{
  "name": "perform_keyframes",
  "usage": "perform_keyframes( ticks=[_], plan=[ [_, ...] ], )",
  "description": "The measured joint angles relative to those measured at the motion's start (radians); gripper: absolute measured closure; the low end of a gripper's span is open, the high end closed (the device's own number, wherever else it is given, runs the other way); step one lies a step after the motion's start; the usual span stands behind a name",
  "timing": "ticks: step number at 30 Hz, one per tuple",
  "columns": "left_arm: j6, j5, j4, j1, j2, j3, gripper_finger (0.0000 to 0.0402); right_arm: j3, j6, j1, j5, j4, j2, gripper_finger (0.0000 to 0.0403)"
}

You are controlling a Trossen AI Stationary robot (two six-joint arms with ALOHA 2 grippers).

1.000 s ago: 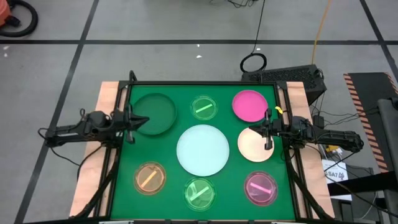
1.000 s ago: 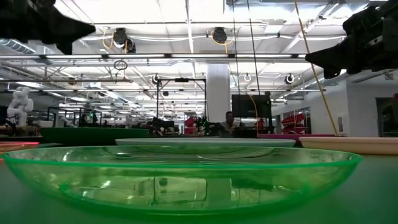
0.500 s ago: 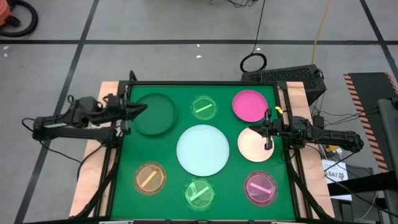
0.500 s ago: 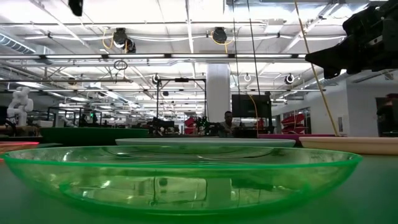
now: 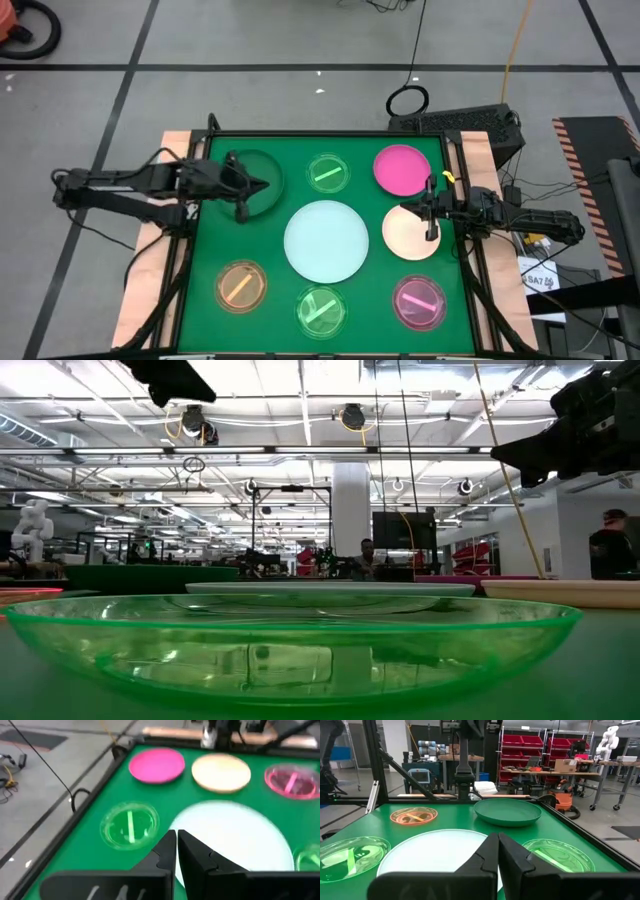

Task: Stack plastic plates
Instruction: Stack the large green plate on top of the large blue plate

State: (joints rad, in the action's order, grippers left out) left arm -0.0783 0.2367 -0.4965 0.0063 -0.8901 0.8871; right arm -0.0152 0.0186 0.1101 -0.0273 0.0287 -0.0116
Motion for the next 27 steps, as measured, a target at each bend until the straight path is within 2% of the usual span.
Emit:
perform_keyframes(
  ticks=[4,7,15,27],
  plan=[
    [-0.042,0.008,-0.004,-0.019,-0.049,-0.001,0.0378,0.000,-0.048,0.000,0.000,0.001,0.000,0.0403],
    [-0.055,0.065,-0.003,-0.045,-0.085,-0.001,0.0378,0.000,-0.088,0.000,0.000,0.001,0.000,0.0403],
    [-0.048,0.108,0.002,-0.061,-0.236,-0.001,0.0378,0.000,-0.319,0.000,0.000,0.002,0.000,0.0403],
    [-0.171,0.200,-0.049,-0.061,-0.367,-0.002,0.0378,0.000,-0.325,0.000,0.000,0.003,0.000,0.0403]
  ],
)
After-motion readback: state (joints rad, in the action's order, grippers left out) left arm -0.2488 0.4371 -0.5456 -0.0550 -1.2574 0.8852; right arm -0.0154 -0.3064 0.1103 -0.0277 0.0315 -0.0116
